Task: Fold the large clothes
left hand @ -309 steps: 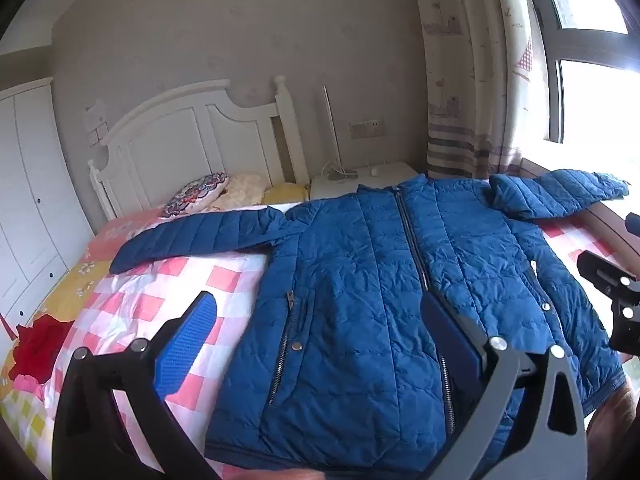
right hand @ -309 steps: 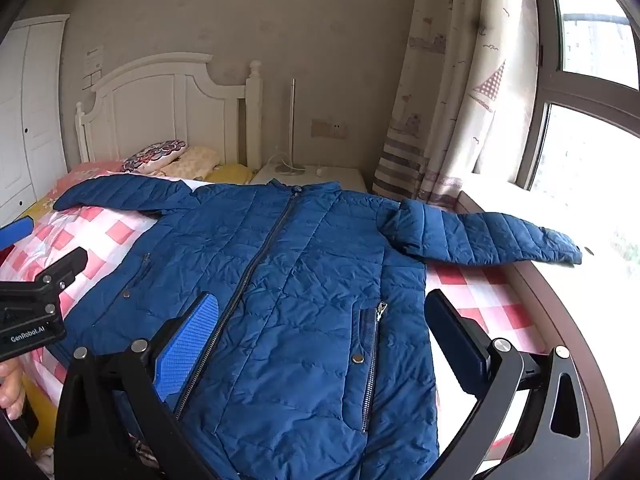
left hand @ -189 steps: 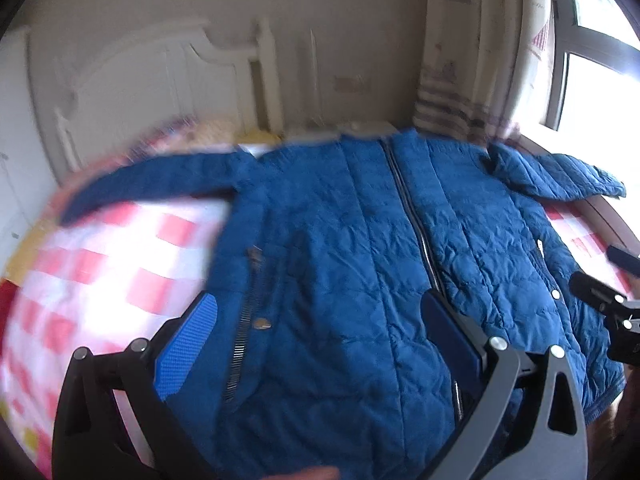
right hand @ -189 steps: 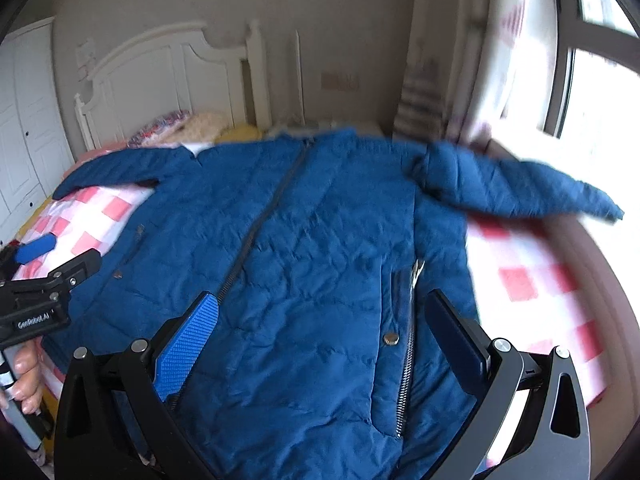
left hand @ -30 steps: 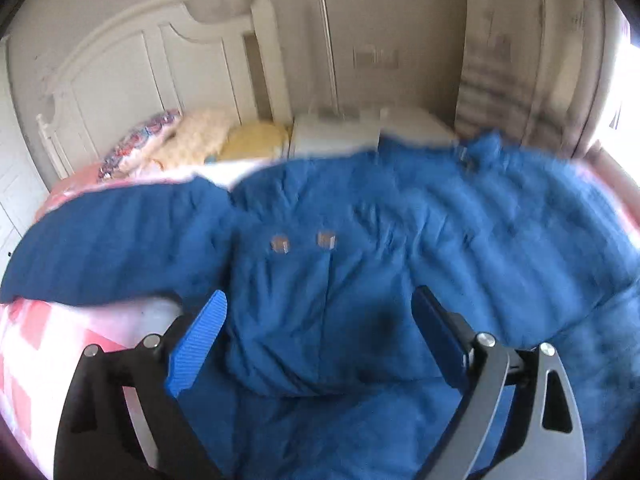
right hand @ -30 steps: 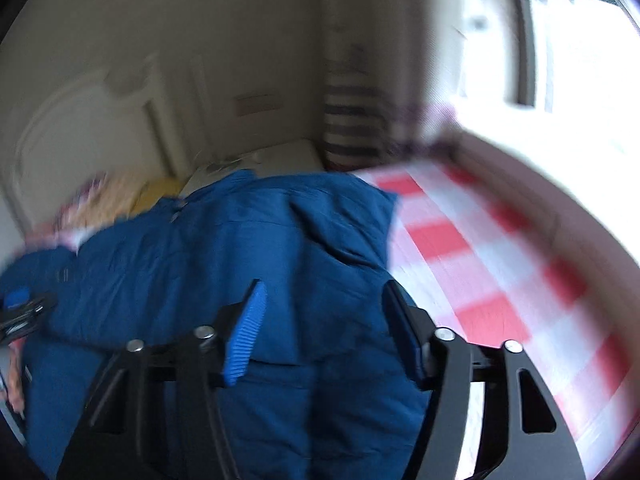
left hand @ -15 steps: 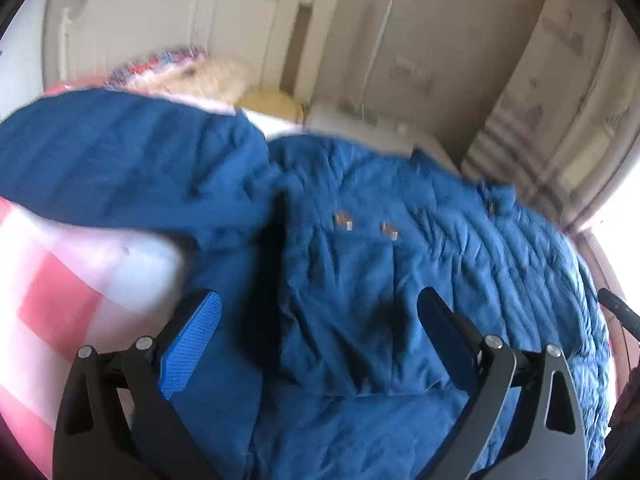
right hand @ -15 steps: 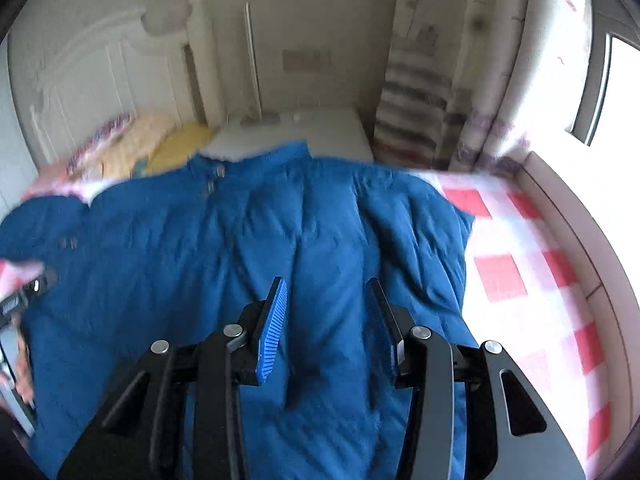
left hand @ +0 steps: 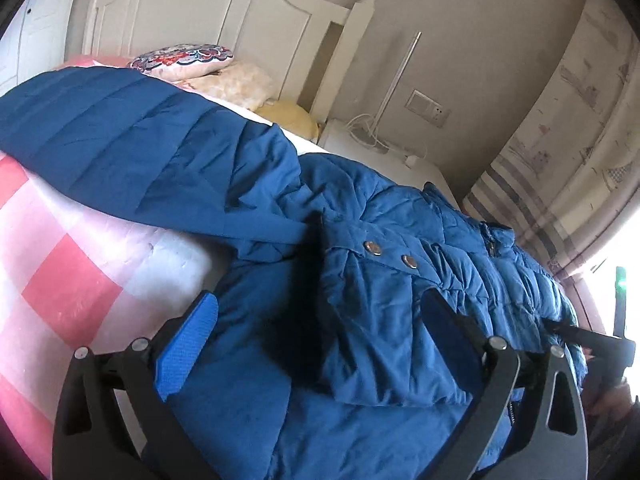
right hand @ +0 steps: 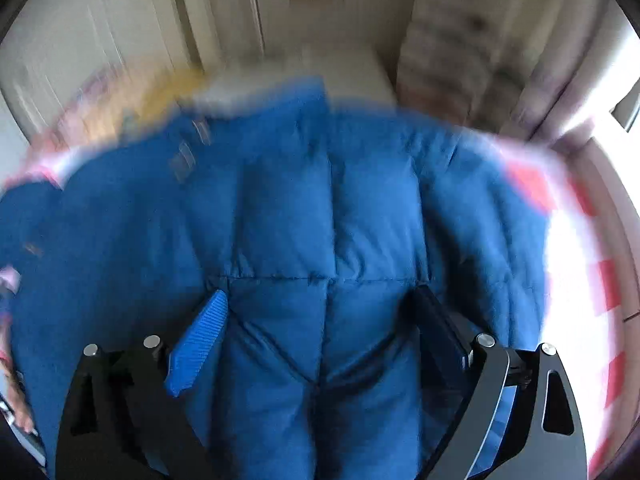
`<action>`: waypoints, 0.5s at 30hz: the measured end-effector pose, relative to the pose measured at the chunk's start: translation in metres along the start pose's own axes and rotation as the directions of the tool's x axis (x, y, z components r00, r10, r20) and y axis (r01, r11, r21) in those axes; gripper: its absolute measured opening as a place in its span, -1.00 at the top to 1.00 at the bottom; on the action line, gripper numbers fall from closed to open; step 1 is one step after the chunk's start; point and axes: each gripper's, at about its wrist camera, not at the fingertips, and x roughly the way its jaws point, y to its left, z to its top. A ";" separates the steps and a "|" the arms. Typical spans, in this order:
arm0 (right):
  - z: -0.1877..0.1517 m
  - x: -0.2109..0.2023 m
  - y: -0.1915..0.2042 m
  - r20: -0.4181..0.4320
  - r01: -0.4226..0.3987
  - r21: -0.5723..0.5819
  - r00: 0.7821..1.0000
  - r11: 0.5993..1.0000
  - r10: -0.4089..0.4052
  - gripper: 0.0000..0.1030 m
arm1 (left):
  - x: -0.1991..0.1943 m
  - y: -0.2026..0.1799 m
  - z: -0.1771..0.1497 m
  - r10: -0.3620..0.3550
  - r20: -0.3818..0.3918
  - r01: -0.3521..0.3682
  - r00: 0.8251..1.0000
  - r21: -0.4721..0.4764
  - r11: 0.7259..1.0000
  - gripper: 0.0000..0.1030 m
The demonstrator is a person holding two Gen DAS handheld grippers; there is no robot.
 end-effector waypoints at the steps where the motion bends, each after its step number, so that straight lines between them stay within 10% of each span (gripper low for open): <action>1: 0.004 -0.004 0.000 0.039 0.006 -0.002 0.999 1.000 -0.006 -0.72 | 0.001 0.000 0.000 0.002 -0.005 -0.002 1.000 -0.001 1.000 -0.95; 6: 0.025 -0.018 -0.014 0.161 -0.023 0.088 0.987 0.996 0.009 -0.83 | 0.010 -0.001 0.001 0.015 -0.040 -0.015 0.999 0.002 1.000 -0.95; 12: 0.036 0.015 -0.025 0.051 0.033 0.079 0.998 0.996 -0.037 -0.90 | 0.013 0.001 0.001 0.011 -0.052 -0.011 0.999 0.002 1.000 -0.95; 15: 0.038 -0.007 -0.040 0.175 0.007 0.177 0.984 0.984 -0.038 -0.90 | 0.014 0.001 0.001 0.012 -0.055 -0.012 0.998 -0.001 1.000 -0.95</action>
